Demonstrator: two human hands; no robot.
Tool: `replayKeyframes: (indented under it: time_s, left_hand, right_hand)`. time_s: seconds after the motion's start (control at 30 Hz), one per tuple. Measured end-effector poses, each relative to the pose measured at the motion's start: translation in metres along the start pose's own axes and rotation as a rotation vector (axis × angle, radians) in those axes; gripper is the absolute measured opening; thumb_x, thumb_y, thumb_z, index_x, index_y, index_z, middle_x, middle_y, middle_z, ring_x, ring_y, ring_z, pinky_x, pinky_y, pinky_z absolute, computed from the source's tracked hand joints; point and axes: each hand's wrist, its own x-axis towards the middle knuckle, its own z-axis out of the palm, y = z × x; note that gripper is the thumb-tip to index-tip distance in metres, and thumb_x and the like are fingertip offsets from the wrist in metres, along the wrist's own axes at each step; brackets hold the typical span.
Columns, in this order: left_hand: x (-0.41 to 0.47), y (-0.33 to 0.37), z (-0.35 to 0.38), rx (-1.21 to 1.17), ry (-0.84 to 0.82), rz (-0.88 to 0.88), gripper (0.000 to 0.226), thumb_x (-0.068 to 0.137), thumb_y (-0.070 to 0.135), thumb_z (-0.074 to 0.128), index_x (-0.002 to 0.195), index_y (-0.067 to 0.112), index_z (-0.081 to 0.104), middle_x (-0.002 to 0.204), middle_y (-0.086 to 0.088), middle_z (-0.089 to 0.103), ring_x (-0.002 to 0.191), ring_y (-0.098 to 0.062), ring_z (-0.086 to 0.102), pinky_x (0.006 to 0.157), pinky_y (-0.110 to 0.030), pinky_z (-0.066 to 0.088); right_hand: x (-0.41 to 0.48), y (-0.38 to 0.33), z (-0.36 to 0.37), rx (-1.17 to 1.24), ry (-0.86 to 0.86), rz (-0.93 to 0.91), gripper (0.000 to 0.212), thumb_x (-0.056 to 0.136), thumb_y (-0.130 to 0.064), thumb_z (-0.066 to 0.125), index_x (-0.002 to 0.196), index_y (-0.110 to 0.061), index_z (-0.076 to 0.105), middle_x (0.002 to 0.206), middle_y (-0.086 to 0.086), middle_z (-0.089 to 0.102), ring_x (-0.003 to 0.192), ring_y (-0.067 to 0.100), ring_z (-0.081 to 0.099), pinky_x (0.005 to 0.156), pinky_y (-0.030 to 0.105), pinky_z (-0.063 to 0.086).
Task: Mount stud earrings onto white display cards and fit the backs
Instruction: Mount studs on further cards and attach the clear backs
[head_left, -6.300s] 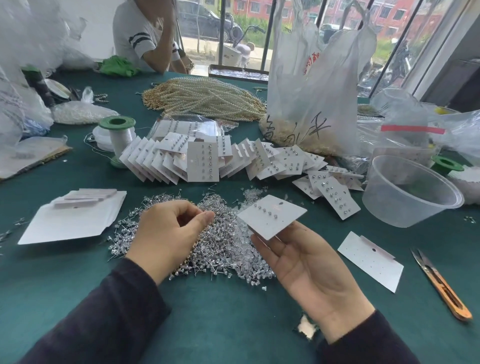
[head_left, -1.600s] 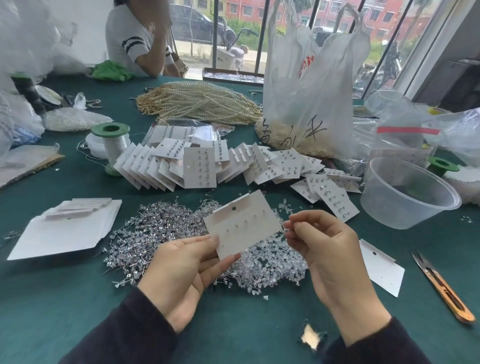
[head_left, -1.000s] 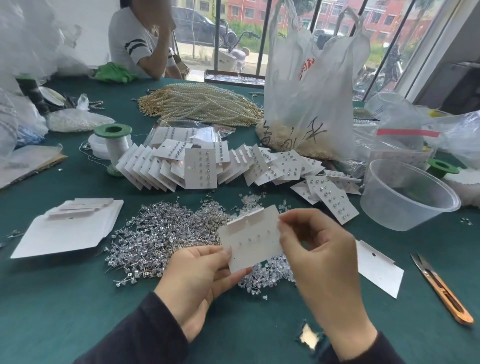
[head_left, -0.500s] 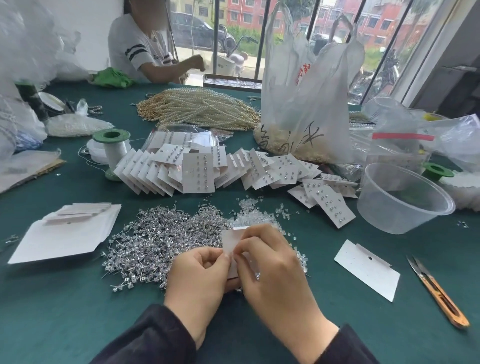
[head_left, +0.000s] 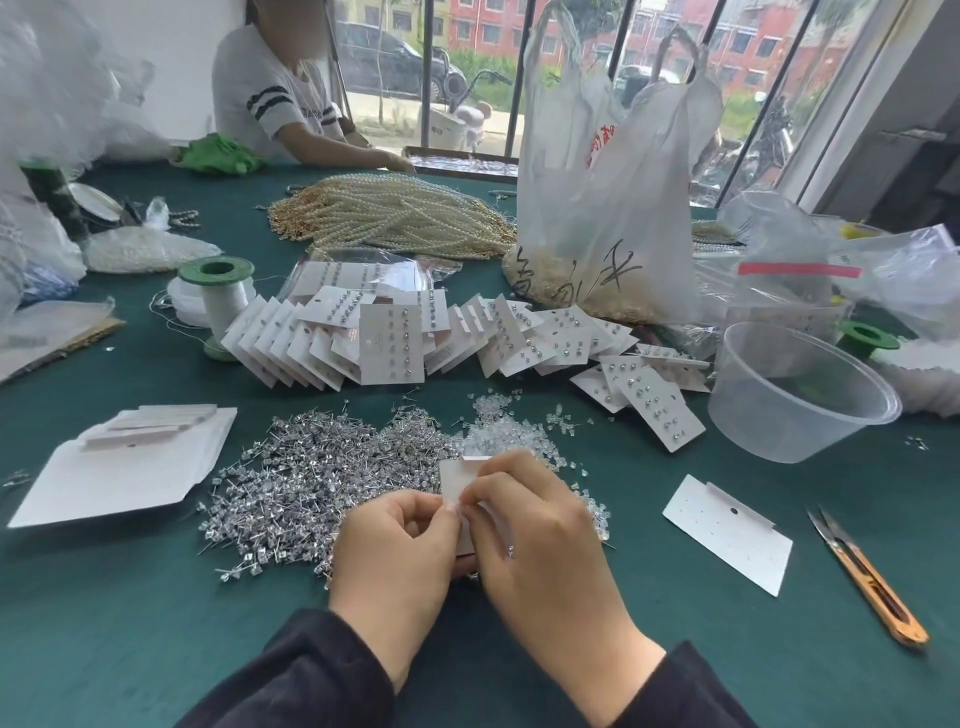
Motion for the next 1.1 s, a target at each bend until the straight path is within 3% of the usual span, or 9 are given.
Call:
replayKeyframes:
  time_s: [0.23, 0.6, 0.7, 0.83, 0.9, 1.0, 1.1]
  left_hand:
    - [0.0008, -0.0015, 0.0, 0.071, 0.003, 0.041, 0.023, 0.081, -0.003, 0.058, 0.061, 0.005, 0.063, 0.061, -0.018, 0.065, 0.058, -0.026, 0.063, 0.068, -0.044, 0.057]
    - [0.0016, -0.0068, -0.0011, 0.108, 0.014, 0.104, 0.018, 0.079, 0.008, 0.063, 0.062, 0.004, 0.065, 0.07, -0.026, 0.067, 0.078, -0.044, 0.064, 0.077, -0.057, 0.052]
    - [0.0014, -0.0058, -0.0014, 0.092, 0.009, 0.094, 0.021, 0.083, 0.002, 0.06, 0.062, 0.004, 0.065, 0.072, -0.028, 0.066, 0.075, -0.041, 0.065, 0.076, -0.054, 0.053]
    - [0.0003, -0.0031, -0.0006, 0.029, -0.028, 0.055, 0.023, 0.084, -0.001, 0.057, 0.063, 0.003, 0.064, 0.068, -0.023, 0.066, 0.057, -0.023, 0.064, 0.05, -0.029, 0.056]
    - [0.0001, -0.0031, 0.0, 0.012, -0.036, 0.05, 0.021, 0.084, -0.002, 0.057, 0.064, 0.001, 0.064, 0.067, -0.023, 0.064, 0.056, -0.022, 0.062, 0.045, -0.023, 0.053]
    - [0.0007, -0.0035, 0.0, 0.021, -0.034, 0.057, 0.019, 0.083, -0.003, 0.058, 0.065, -0.001, 0.063, 0.063, -0.021, 0.062, 0.057, -0.024, 0.06, 0.045, -0.022, 0.053]
    - [0.001, -0.0033, 0.0001, 0.068, -0.029, 0.077, 0.02, 0.083, -0.002, 0.058, 0.064, 0.0, 0.063, 0.061, -0.02, 0.061, 0.059, -0.026, 0.06, 0.053, -0.031, 0.057]
  right_hand:
    - [-0.0013, 0.0002, 0.0016, -0.067, -0.042, -0.021, 0.012, 0.072, 0.003, 0.061, 0.063, -0.005, 0.063, 0.075, 0.005, 0.061, 0.067, 0.019, 0.057, 0.064, 0.018, 0.041]
    - [-0.0003, 0.0013, 0.0017, -0.043, -0.086, 0.013, 0.013, 0.072, 0.0, 0.06, 0.061, -0.006, 0.065, 0.067, 0.004, 0.058, 0.062, 0.021, 0.055, 0.058, 0.026, 0.041]
    - [0.0, 0.0027, 0.0003, 0.035, -0.077, 0.058, 0.011, 0.073, -0.001, 0.062, 0.066, -0.007, 0.068, 0.07, 0.003, 0.06, 0.064, 0.02, 0.057, 0.061, 0.024, 0.043]
    - [-0.0031, 0.002, -0.0012, 0.076, -0.033, 0.099, 0.004, 0.073, -0.004, 0.064, 0.07, -0.007, 0.065, 0.076, 0.003, 0.061, 0.07, 0.017, 0.058, 0.065, 0.021, 0.044]
    - [-0.0034, 0.0018, -0.0017, 0.078, -0.026, 0.106, 0.004, 0.073, -0.005, 0.063, 0.07, -0.007, 0.063, 0.076, 0.002, 0.059, 0.069, 0.015, 0.057, 0.065, 0.02, 0.044]
    - [-0.0026, 0.0008, -0.0009, 0.056, -0.024, 0.094, 0.004, 0.072, -0.004, 0.063, 0.069, -0.007, 0.063, 0.076, 0.002, 0.059, 0.069, 0.014, 0.057, 0.065, 0.016, 0.043]
    - [-0.0028, -0.0003, 0.0014, 0.037, -0.022, 0.087, 0.005, 0.072, -0.003, 0.063, 0.069, -0.007, 0.062, 0.076, 0.002, 0.059, 0.07, 0.015, 0.057, 0.066, 0.015, 0.042]
